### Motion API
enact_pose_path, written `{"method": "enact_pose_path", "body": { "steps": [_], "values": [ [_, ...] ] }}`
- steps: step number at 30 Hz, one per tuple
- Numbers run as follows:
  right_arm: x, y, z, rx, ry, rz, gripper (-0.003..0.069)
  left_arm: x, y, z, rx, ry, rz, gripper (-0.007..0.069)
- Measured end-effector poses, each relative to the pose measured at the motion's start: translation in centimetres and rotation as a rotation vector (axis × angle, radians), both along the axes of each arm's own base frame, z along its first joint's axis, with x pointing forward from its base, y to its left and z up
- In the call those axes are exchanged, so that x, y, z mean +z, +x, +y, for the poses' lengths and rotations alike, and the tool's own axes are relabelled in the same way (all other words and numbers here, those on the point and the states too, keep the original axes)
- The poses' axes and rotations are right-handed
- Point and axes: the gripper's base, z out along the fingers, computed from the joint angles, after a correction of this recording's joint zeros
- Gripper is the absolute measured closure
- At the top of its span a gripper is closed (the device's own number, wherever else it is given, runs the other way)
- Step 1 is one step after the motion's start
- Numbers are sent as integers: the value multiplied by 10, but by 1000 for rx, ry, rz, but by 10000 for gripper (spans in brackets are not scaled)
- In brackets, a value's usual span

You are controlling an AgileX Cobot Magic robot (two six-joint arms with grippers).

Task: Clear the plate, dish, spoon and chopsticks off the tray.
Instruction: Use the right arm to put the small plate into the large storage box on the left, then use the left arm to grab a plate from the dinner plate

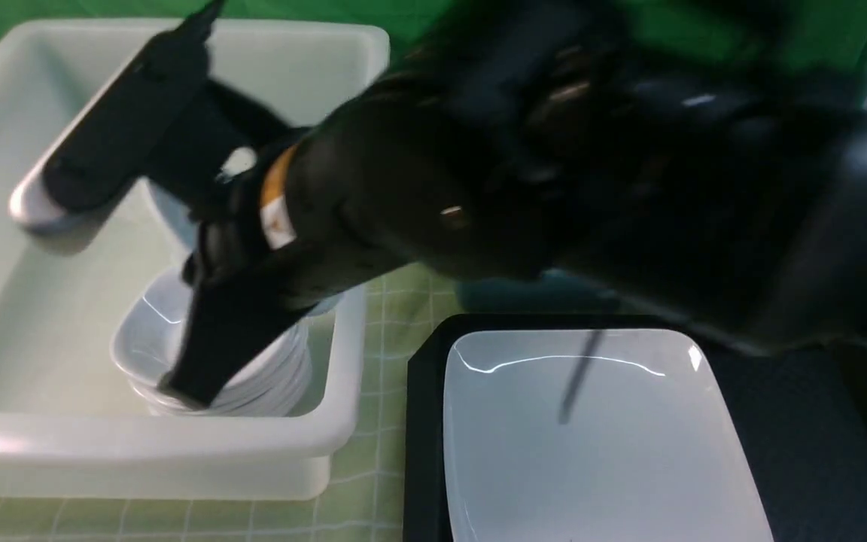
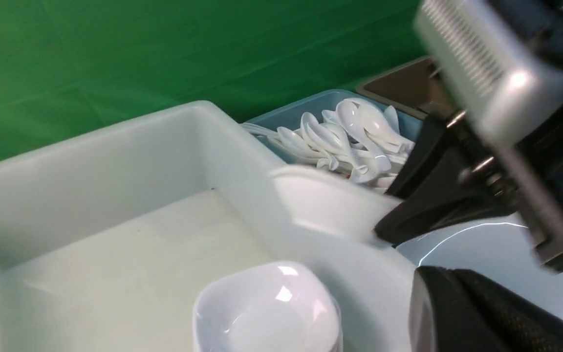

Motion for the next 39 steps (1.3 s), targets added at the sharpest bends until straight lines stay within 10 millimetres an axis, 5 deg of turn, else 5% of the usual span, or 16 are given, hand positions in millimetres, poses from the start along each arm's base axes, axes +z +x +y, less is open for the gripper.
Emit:
{"method": "enact_pose_path", "body": {
  "steps": [2,7,10,15,20,26,30,31,32,33,39],
  "values": [
    [-30,16,29,15,-36,-1,594,-3,-11,9,11,-18,-3,601],
    [-55,27,48,24,-69,-8,494,-7,-16,14,19,-14,14,601],
    [-57,28,50,24,-78,-5,270,-8,-17,15,22,-9,24,601],
    [-40,17,37,-16,-132,54,111,-9,-17,14,14,0,25,601],
    [10,-8,-7,-83,-247,144,183,-10,-3,-4,-66,127,62,601],
    [57,-30,-58,-173,-188,148,494,-16,36,-51,-254,270,160,601],
    [61,-58,-111,-245,-181,201,565,-28,52,-81,-429,361,244,601],
    [71,-72,-138,-269,-141,205,571,-33,56,-90,-473,391,270,601],
    [66,-72,-138,-275,-154,213,571,-34,57,-92,-482,396,274,601],
    [64,-88,-169,-318,-131,236,572,-41,64,-102,-521,437,309,601],
    [35,-142,-270,-494,4,330,573,-85,98,-167,-684,635,403,601]
  ]
}}
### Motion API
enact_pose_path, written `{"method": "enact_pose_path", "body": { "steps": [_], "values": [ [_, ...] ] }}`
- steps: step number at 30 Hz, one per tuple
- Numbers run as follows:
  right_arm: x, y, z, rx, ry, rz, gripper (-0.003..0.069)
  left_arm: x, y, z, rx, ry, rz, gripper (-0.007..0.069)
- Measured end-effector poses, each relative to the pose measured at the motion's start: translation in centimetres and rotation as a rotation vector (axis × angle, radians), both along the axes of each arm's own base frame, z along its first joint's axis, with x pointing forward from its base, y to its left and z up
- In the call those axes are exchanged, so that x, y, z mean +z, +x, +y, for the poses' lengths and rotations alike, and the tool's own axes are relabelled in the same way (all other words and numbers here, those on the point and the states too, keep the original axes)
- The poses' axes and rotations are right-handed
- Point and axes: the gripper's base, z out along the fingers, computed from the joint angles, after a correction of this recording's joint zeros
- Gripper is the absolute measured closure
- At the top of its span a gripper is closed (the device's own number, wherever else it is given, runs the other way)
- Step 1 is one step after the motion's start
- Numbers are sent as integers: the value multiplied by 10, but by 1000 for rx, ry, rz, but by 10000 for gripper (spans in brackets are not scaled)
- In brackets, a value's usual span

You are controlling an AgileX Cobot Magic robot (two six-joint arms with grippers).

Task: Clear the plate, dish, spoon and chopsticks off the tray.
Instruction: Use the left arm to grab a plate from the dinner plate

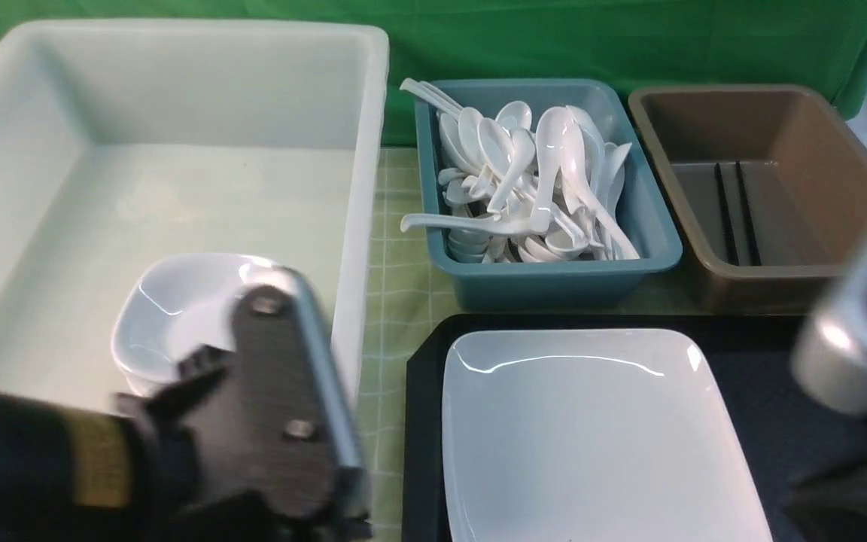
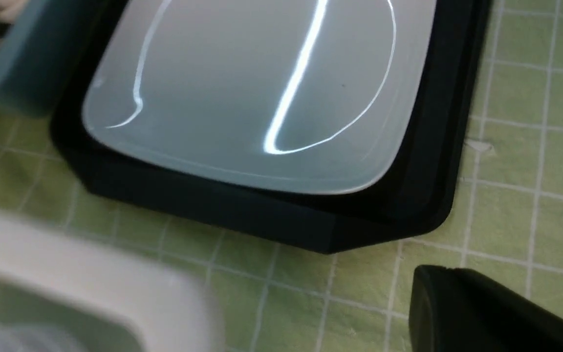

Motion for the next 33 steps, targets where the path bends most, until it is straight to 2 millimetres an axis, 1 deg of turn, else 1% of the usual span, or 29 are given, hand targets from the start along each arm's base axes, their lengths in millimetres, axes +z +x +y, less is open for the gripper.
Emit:
{"method": "enact_pose_path", "body": {
  "steps": [3,4,5,7,8,9,11,12,15,16,17,19,20,21,22,24,26,28,33],
  "values": [
    [-10,-16,-33,-94,77,4,573,-21,9,-38,-94,86,21,601],
    [-14,-19,-41,-115,94,-1,573,-26,10,-47,-119,107,23,601],
    [-16,-25,-54,-135,133,-15,573,-35,14,-62,-155,154,22,601],
    [-19,-31,-66,-148,172,-27,573,-46,19,-78,-195,205,14,589],
    [-20,-35,-74,-153,200,-38,573,-54,23,-88,-218,240,6,571],
    [-20,-36,-76,-153,209,-42,573,-58,24,-90,-223,251,9,567],
    [-21,-43,-88,-157,255,-58,573,-72,33,-103,-258,312,-8,489],
    [-22,-44,-90,-156,266,-63,573,-76,35,-106,-268,330,-12,459],
    [-21,-47,-96,-150,289,-77,573,-93,41,-109,-296,397,-18,333],
    [-21,-47,-96,-148,289,-79,573,-93,41,-109,-297,398,-20,325],
    [-21,-47,-97,-141,286,-85,573,-99,42,-110,-310,421,-17,272],
    [-21,-47,-97,-134,282,-89,573,-107,43,-112,-321,441,-10,211],
    [-21,-47,-97,-134,282,-89,573,-108,43,-112,-321,442,-10,211],
    [-21,-47,-97,-130,279,-91,573,-112,44,-113,-328,448,-16,190],
    [-21,-47,-97,-126,277,-93,573,-114,46,-114,-336,451,-27,184],
    [-21,-47,-97,-121,274,-96,573,-120,49,-116,-355,465,-60,184],
    [-21,-47,-97,-120,273,-97,573,-124,51,-117,-372,482,-84,190],
    [-21,-47,-97,-119,273,-98,573,-130,54,-118,-392,504,-106,212],
    [-21,-47,-97,-119,273,-98,569,-132,55,-120,-391,504,-97,235]
  ]
}}
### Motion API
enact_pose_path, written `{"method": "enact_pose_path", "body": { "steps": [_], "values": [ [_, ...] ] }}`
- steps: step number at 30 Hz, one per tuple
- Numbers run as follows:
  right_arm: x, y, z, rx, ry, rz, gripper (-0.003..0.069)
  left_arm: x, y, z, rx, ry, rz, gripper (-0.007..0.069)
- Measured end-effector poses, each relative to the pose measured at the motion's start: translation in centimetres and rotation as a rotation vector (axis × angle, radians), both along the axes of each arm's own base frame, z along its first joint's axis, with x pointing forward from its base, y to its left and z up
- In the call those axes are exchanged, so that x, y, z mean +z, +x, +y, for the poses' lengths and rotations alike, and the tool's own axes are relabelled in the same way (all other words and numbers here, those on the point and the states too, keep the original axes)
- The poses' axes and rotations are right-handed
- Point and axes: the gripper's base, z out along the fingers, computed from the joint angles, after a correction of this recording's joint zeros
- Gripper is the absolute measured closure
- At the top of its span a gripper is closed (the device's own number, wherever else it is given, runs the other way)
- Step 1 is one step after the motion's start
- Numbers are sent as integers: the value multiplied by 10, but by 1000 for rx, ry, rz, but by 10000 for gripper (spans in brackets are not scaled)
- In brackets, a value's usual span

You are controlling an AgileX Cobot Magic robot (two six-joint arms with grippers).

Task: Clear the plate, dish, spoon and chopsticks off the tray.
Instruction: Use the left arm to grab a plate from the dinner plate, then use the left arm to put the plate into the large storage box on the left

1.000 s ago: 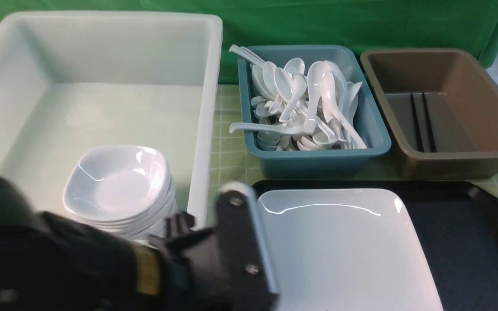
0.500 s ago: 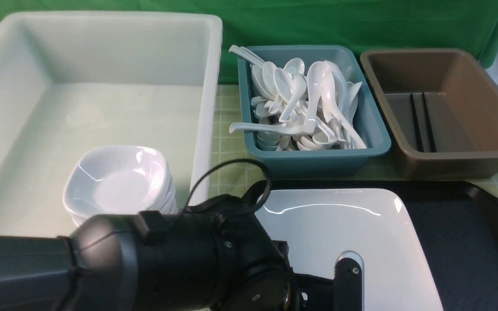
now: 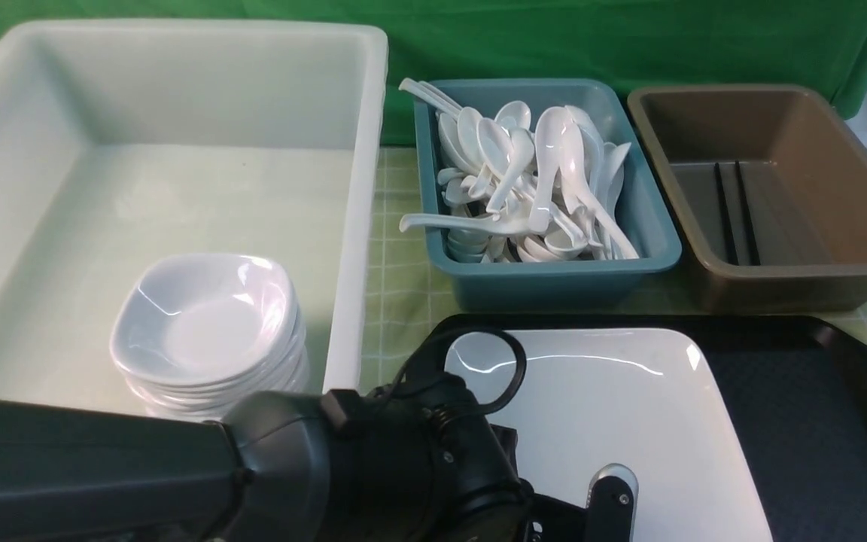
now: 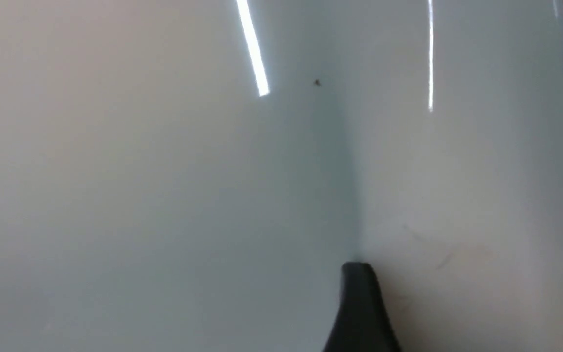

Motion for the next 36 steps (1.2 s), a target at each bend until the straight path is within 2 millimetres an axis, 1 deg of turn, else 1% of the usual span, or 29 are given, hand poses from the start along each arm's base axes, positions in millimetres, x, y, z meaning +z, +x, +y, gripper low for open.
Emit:
{"method": "enact_pose_path", "body": {
  "steps": [7,9,12,15,16,18,20,21,22,23,24,25,27,28,29,30,31,34,36],
  "values": [
    [0,0,0,1,0,-1,568,-5,2,-3,-4,10,2,240],
    [0,0,0,2,4,-4,568,-5,3,-4,4,7,4,269],
    [1,0,1,3,6,-6,568,-6,1,-10,3,-22,-3,341],
    [1,0,0,3,8,-6,568,-6,-2,-11,-5,-23,-2,349],
    [1,0,0,3,9,-7,568,-5,-5,-12,-10,-23,-2,351],
    [1,0,0,3,9,-7,568,0,-11,-14,-18,-26,1,378],
    [1,0,0,3,9,-7,568,9,-24,-16,-34,-29,12,428],
    [1,0,0,3,9,-7,568,10,-25,-15,-32,-31,13,428],
    [1,0,0,2,9,-7,568,17,-33,-16,-41,-41,12,448],
    [1,0,0,2,9,-7,568,35,-44,-16,-39,-80,7,483],
    [1,0,0,2,9,-7,568,37,-46,-16,-41,-86,5,493],
    [1,0,0,4,16,-11,568,58,-54,-13,-38,-137,-7,537],
    [2,1,1,7,29,-20,568,81,-59,-9,-34,-206,-25,570],
    [3,1,2,7,32,-23,568,86,-59,-7,-32,-221,-28,573],
    [3,1,2,9,38,-27,568,96,-61,-5,-28,-250,-34,585],
    [4,1,3,12,55,-40,568,110,-63,1,-18,-291,-41,593],
    [5,2,4,13,63,-48,568,118,-65,5,-17,-311,-46,594],
    [7,4,4,-8,81,-65,568,140,-71,18,-18,-368,-54,594],
    [8,5,3,-29,87,-68,568,147,-74,23,-24,-386,-52,594]
  ]
}}
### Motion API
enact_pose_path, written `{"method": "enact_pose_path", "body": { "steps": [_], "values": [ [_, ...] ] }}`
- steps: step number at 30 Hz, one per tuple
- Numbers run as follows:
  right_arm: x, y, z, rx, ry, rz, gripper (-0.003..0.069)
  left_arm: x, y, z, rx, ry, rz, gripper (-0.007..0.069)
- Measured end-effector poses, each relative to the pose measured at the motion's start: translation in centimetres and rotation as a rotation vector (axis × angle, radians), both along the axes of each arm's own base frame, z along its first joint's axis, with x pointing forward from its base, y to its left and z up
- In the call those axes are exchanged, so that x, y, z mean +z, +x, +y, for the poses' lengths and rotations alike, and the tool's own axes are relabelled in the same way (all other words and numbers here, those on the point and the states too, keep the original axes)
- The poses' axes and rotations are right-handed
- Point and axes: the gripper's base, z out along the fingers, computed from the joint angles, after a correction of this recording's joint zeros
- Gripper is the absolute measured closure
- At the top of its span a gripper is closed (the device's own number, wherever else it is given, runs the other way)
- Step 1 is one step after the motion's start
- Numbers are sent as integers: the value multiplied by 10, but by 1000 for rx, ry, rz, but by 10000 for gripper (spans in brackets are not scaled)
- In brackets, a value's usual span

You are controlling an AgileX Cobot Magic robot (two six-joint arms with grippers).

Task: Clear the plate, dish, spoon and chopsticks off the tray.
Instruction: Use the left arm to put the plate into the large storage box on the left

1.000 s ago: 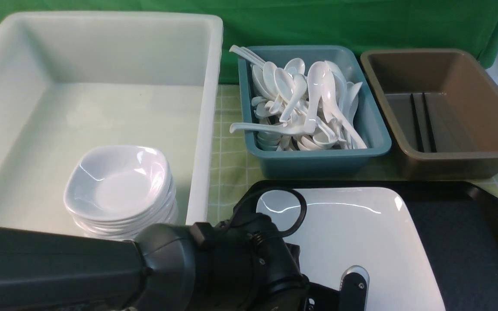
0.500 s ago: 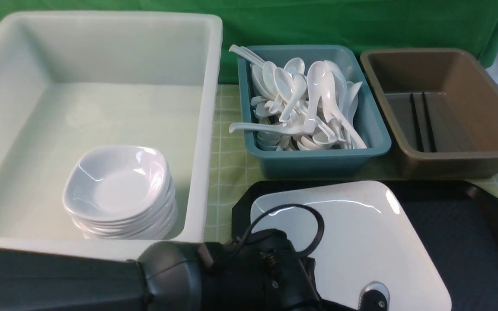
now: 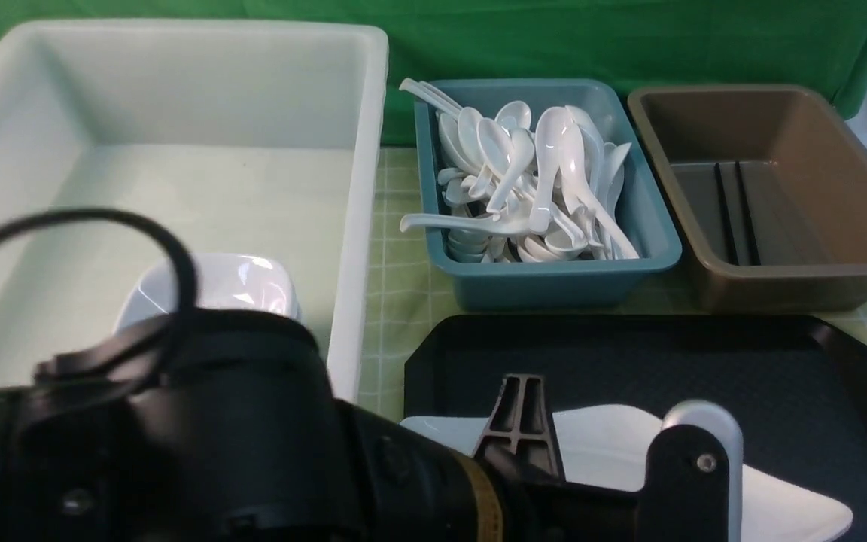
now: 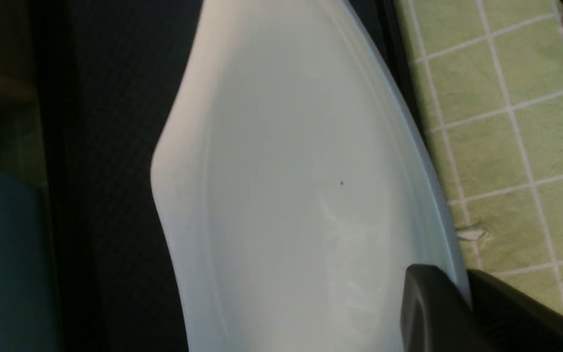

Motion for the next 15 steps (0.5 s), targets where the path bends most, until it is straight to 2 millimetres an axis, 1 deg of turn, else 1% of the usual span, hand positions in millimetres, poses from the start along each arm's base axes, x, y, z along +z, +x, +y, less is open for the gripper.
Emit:
{"method": "enact_pose_path", "body": {
  "steps": [7,11,15],
  "values": [
    [2,5,-4,-86,19,-14,568,27,-11,18,-28,-98,-1,594],
    [4,10,-8,-153,21,-50,568,36,-13,24,-30,-133,-20,594],
    [8,16,-13,-236,20,-118,568,50,-11,30,1,-179,-81,594]
  ]
}}
